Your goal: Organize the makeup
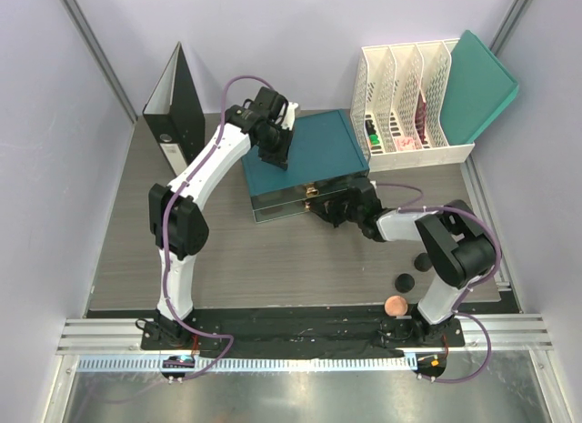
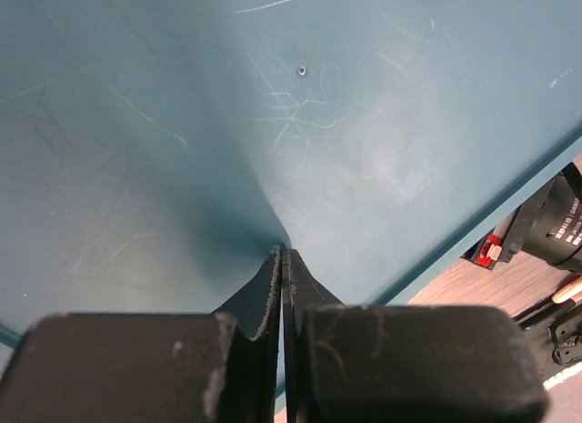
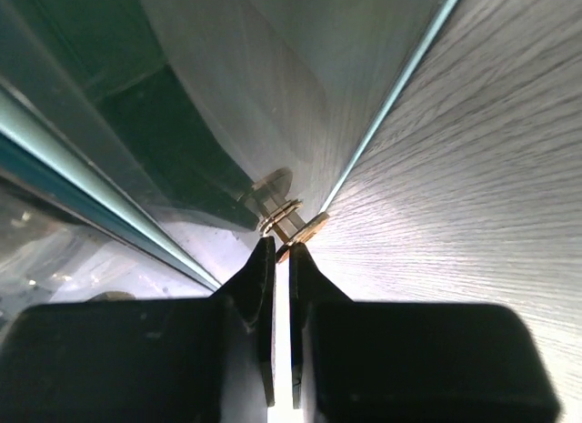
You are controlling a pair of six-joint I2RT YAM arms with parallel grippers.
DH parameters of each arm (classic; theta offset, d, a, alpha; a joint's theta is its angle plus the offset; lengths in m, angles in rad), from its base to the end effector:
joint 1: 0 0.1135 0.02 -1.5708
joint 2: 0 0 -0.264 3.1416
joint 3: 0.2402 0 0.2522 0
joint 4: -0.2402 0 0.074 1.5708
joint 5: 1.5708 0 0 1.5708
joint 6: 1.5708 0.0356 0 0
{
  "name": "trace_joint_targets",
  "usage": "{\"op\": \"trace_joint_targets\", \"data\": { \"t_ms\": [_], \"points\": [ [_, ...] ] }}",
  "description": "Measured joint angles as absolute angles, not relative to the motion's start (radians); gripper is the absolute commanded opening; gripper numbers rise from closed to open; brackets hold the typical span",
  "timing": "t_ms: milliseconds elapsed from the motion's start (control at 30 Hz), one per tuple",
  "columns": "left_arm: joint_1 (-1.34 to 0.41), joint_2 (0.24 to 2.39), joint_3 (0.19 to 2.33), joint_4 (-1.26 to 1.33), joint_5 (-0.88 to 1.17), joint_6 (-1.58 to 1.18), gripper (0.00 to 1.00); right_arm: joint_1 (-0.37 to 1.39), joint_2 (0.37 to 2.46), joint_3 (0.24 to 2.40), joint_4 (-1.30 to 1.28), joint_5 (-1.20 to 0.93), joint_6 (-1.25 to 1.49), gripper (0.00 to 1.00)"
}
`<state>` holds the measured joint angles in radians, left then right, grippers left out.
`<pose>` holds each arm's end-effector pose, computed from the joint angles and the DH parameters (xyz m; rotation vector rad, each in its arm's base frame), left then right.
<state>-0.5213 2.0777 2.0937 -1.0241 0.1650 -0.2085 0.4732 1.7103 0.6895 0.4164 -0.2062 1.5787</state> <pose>0.3876 -0.2293 0.3159 0.4724 2.5918 -0.4751 0.2864 0.1548 0.1356 1.2039 2.2115 1.2630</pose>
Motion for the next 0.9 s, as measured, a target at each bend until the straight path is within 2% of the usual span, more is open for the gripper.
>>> {"op": "trace_joint_targets", "data": {
  "t_ms": [267, 900],
  "points": [
    [-0.521, 2.093, 2.121, -1.044, 0.162, -0.204, 0.00, 0.469, 1.697, 0.754, 0.260, -0.221, 1.569, 0.01],
    [-0.521, 2.099, 2.131, -1.053, 0.162, -0.203, 0.00, 0.461, 1.621, 0.761, 0.066, -0.271, 1.546, 0.01]
  ]
}}
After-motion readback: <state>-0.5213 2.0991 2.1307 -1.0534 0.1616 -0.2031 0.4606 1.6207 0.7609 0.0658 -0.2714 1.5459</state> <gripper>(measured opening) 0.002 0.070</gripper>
